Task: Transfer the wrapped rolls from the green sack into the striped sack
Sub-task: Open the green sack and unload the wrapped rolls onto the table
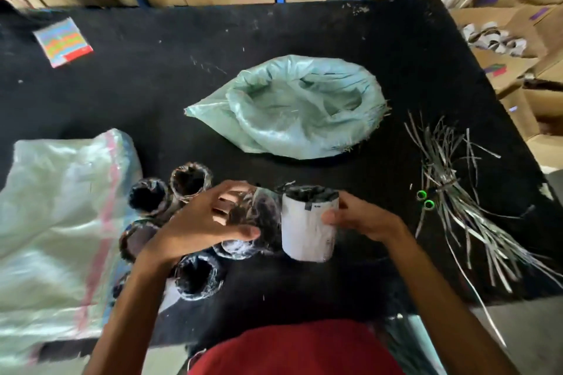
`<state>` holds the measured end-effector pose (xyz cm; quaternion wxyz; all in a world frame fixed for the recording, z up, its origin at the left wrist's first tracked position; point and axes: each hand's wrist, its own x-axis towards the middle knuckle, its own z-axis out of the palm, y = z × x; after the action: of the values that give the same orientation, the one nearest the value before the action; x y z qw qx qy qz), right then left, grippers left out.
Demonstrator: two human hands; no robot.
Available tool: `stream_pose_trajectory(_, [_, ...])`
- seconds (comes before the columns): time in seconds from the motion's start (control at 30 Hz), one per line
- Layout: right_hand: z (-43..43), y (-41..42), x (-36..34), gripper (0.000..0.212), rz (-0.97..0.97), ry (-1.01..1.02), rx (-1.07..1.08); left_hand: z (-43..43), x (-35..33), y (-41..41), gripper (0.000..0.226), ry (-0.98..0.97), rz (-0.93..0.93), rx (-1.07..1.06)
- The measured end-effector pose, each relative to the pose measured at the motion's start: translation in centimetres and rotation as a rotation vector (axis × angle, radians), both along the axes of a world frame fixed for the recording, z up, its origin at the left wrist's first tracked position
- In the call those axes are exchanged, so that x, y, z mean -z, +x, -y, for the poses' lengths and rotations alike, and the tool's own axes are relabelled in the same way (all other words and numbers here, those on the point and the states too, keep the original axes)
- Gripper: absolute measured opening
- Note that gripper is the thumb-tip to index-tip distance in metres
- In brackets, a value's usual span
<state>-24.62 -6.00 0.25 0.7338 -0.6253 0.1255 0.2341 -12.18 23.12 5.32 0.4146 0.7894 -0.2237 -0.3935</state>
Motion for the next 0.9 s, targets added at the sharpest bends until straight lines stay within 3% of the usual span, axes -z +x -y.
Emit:
stream_pose_trajectory(0.17, [-3.0,-5.9,2.7,0.077,-0.127,-0.092,-0.154,-4.2,2.7,-7.7,0.088,0.077,0.165,0.013])
stream_pose_trajectory(0.3, [-5.7,-8.0,5.3,0.073,-0.116,-0.249,-0.202,-6.3,6.5,-11.9,0.094,0.167,0.249,-0.025])
stream_pose_trajectory(0.4, [-8.5,-8.9,7.9,0.077,-0.056,-0.395,-0.171,-7.1,10.6,-14.4,0.099,0.225,0.318,-0.084])
stream_pose_trajectory(0.57, [-11.1,-10.6,11.0,0.092,0.065,-0.643,-0.038,-5.7,13.0,-16.9,0.100,0.373,0.594,-0.077])
stream_pose_trajectory(0.9, [-11.5,-11.7,11.5,0.098,0.142,-0.779,0.052,-4.2,17.7,-17.3,0.098,0.479,0.582,0.061])
